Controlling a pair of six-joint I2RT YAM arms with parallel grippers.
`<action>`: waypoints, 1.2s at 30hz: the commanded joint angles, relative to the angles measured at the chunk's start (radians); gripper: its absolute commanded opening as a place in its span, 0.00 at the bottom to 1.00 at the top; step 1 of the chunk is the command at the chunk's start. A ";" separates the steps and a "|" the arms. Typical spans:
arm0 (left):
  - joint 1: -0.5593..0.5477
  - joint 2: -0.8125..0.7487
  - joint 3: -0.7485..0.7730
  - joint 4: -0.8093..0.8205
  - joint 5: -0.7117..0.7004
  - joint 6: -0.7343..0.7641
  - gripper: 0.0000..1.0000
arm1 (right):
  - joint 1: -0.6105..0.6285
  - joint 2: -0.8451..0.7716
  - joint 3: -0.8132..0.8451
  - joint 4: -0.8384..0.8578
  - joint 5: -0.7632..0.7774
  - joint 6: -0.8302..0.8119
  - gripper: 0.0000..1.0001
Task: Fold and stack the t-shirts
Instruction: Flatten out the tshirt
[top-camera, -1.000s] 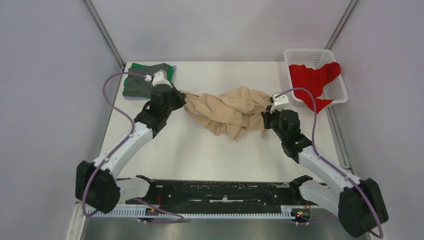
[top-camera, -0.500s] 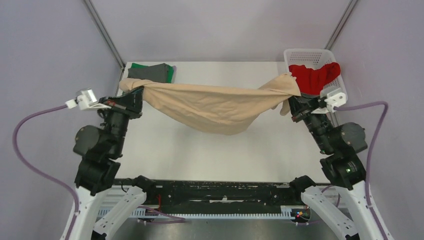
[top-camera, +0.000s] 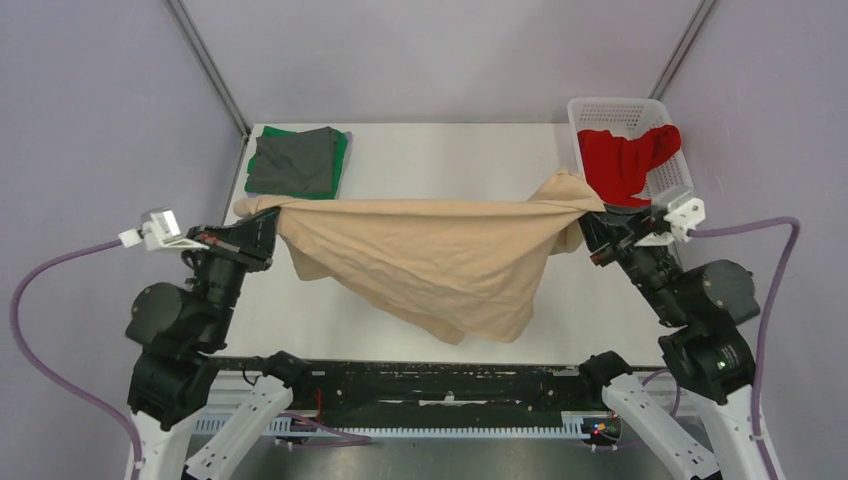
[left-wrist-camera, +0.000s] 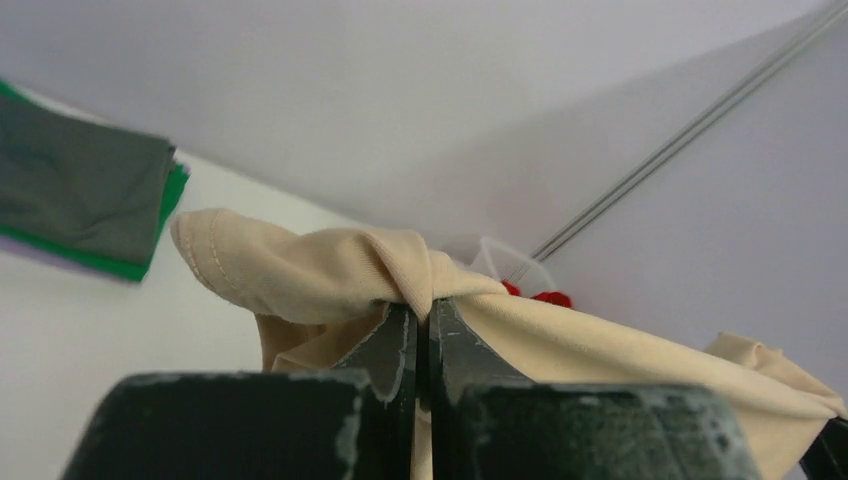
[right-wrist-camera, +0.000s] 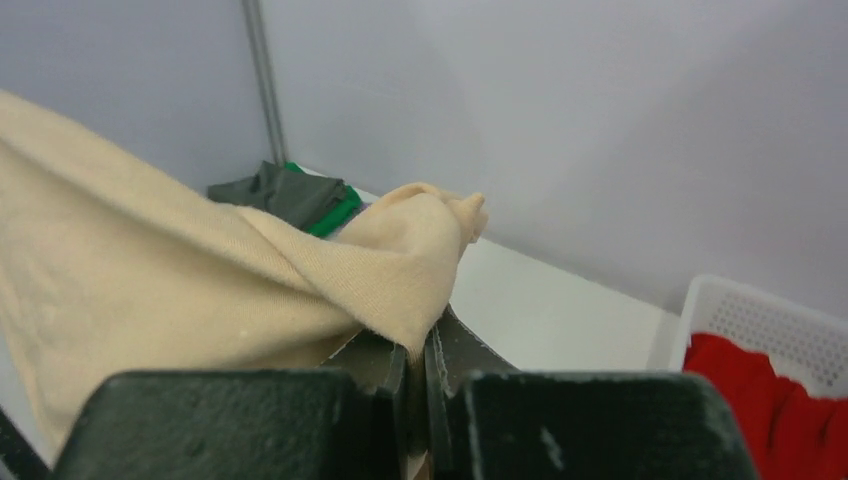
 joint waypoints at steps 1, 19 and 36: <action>0.004 0.100 -0.116 -0.144 -0.111 -0.068 0.02 | -0.002 0.097 -0.120 -0.036 0.266 0.056 0.00; 0.096 1.376 0.197 0.088 -0.151 0.075 0.02 | -0.117 1.343 0.207 0.197 0.670 -0.008 0.02; 0.133 1.129 -0.003 0.165 0.000 0.038 1.00 | -0.157 0.919 -0.234 0.320 0.793 0.267 0.98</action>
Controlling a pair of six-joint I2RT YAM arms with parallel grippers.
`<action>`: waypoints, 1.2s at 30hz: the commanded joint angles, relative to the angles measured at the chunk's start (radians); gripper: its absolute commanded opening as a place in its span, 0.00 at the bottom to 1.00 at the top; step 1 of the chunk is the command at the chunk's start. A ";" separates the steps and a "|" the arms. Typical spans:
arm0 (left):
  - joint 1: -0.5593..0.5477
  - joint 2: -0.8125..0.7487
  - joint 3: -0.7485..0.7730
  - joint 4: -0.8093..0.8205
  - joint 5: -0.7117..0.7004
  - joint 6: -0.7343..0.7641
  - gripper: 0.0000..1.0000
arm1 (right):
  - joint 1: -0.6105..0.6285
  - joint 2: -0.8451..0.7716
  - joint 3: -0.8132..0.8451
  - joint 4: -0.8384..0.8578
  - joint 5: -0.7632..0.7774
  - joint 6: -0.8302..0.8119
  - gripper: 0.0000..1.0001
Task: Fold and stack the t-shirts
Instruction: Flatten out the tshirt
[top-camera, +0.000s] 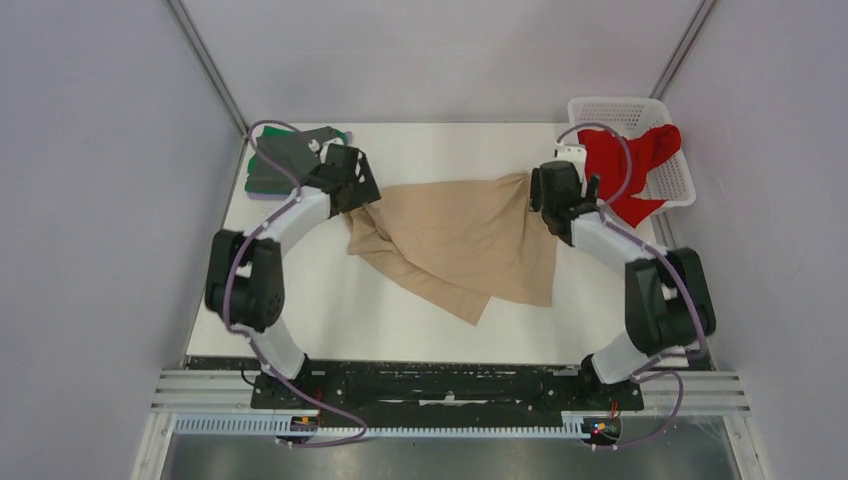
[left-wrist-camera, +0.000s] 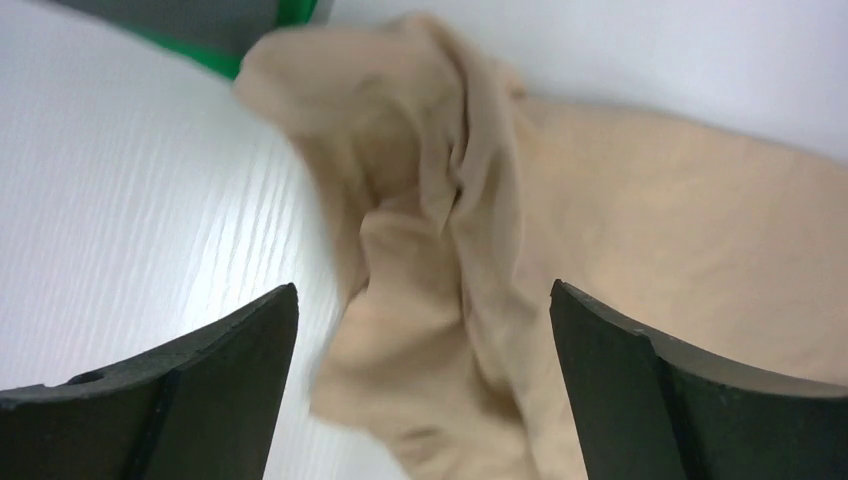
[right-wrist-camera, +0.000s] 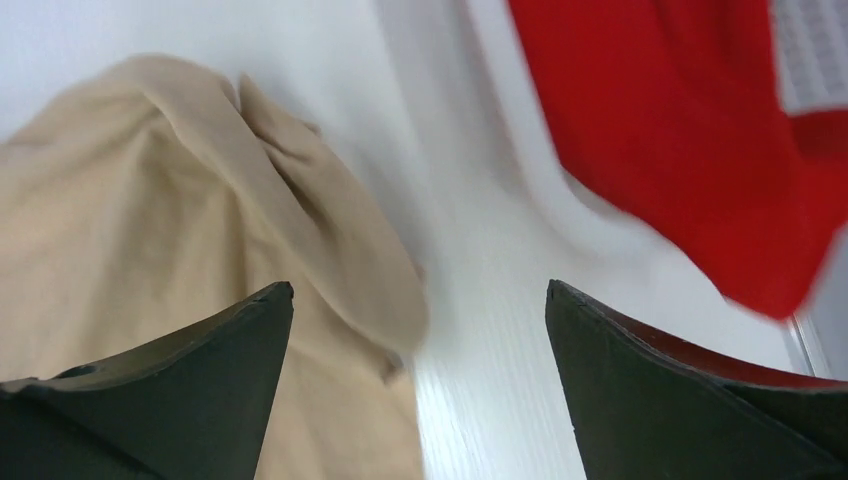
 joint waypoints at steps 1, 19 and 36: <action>0.000 -0.308 -0.253 0.080 -0.008 -0.074 1.00 | -0.004 -0.309 -0.257 0.078 0.032 0.108 0.98; 0.230 -0.264 -0.728 0.650 0.643 -0.314 1.00 | -0.005 -0.825 -0.660 0.064 -0.224 0.097 0.98; 0.206 -0.263 -0.701 0.703 0.643 -0.341 0.85 | -0.004 -0.782 -0.652 0.066 -0.188 0.076 0.98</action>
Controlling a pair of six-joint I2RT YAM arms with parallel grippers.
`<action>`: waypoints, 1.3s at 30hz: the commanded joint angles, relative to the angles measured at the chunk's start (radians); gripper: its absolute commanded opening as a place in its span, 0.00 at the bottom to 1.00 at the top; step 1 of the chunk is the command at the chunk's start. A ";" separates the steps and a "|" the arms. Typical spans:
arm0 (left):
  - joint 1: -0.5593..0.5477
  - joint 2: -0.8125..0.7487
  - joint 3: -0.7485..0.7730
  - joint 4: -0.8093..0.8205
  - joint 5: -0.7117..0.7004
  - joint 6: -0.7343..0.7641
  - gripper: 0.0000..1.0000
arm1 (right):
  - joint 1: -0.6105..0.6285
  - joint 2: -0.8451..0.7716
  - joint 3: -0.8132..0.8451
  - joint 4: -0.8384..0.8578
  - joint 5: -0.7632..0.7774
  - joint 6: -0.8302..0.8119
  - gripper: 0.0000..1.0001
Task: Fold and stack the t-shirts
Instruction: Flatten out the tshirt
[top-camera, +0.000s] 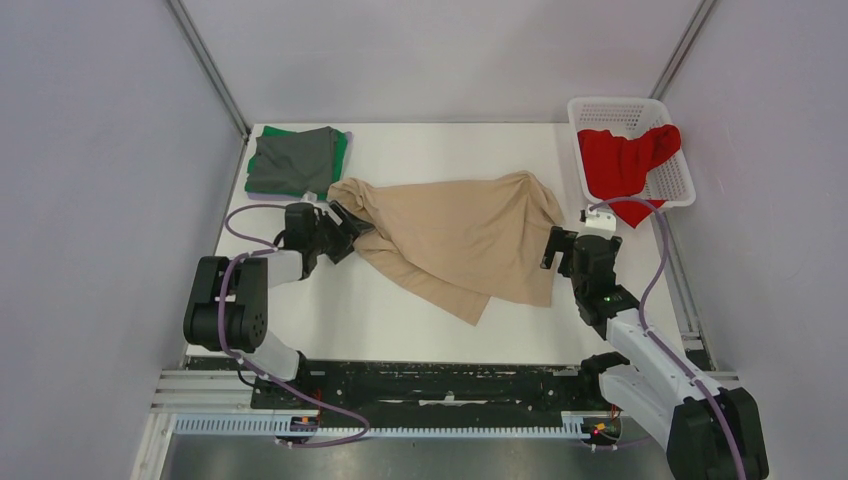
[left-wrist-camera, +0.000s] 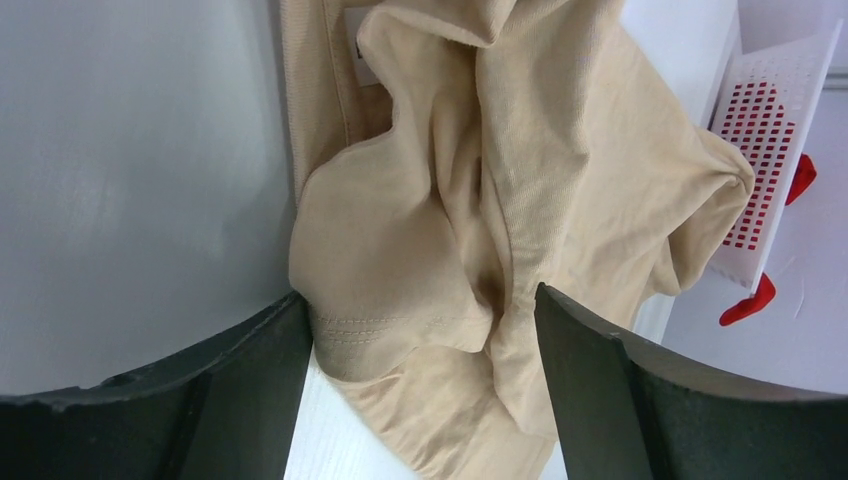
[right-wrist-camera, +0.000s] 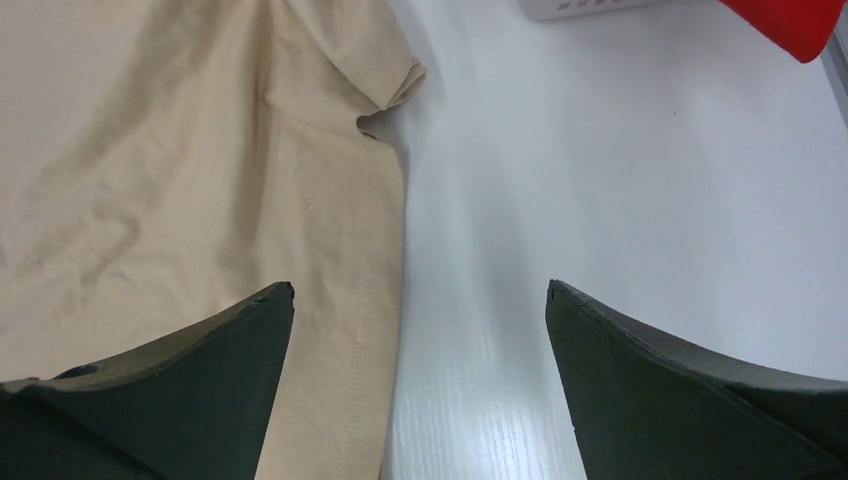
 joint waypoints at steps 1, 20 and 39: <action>-0.021 -0.031 0.029 -0.027 -0.005 -0.018 0.84 | -0.001 0.009 0.015 0.006 0.021 -0.013 0.98; -0.118 -0.079 0.200 -0.385 -0.285 0.106 0.83 | -0.002 0.017 0.017 -0.008 0.049 -0.026 0.98; -0.128 0.009 0.251 -0.346 -0.331 0.075 0.02 | -0.002 0.012 -0.017 -0.099 0.008 0.003 0.98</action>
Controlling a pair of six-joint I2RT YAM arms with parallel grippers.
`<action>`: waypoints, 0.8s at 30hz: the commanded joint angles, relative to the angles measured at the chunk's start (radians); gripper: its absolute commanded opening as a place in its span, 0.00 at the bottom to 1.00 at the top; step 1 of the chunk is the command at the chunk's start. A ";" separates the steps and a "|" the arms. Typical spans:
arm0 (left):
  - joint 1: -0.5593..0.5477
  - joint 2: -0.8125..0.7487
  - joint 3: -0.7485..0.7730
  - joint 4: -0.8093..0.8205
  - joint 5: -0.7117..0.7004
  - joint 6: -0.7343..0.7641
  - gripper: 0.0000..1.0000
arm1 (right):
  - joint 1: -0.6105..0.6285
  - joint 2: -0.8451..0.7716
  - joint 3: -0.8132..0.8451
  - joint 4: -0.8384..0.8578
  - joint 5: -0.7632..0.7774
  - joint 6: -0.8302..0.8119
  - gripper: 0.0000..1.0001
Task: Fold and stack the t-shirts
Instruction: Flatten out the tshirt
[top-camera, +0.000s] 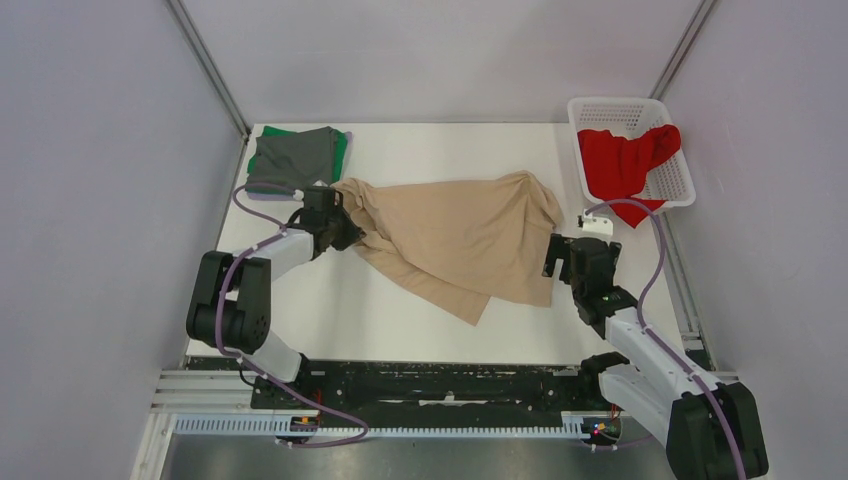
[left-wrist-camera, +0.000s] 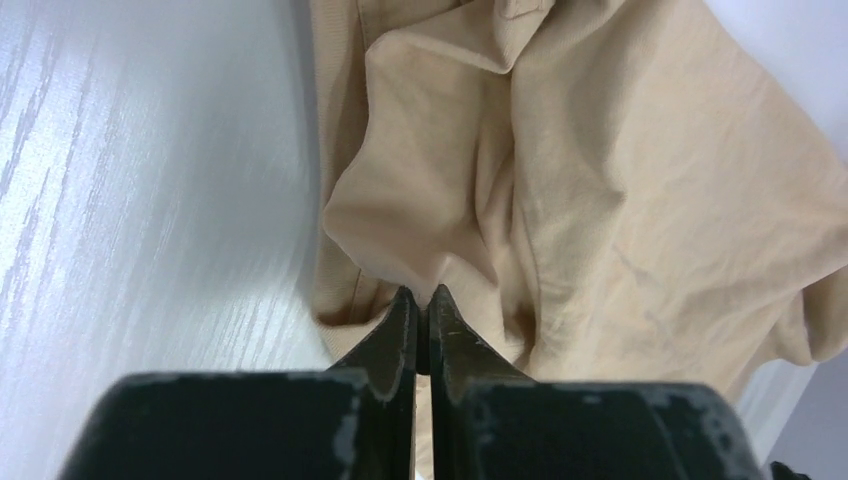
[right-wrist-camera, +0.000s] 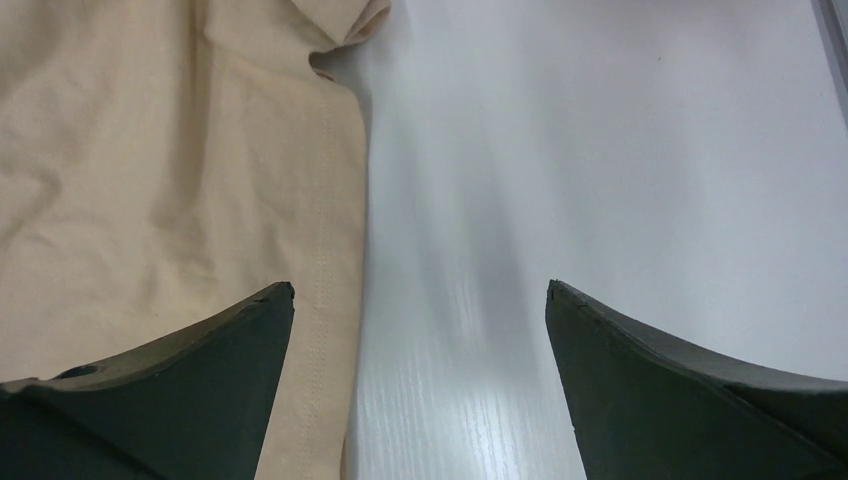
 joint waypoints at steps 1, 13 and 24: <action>-0.003 0.001 0.045 0.027 -0.035 0.009 0.02 | -0.001 -0.020 -0.011 -0.057 -0.032 0.020 0.98; -0.006 -0.206 -0.061 -0.056 -0.123 0.030 0.02 | 0.029 -0.073 0.024 -0.272 -0.332 0.037 0.98; -0.027 -0.314 -0.088 -0.144 -0.166 0.059 0.02 | 0.111 -0.046 0.042 -0.352 -0.242 0.059 0.90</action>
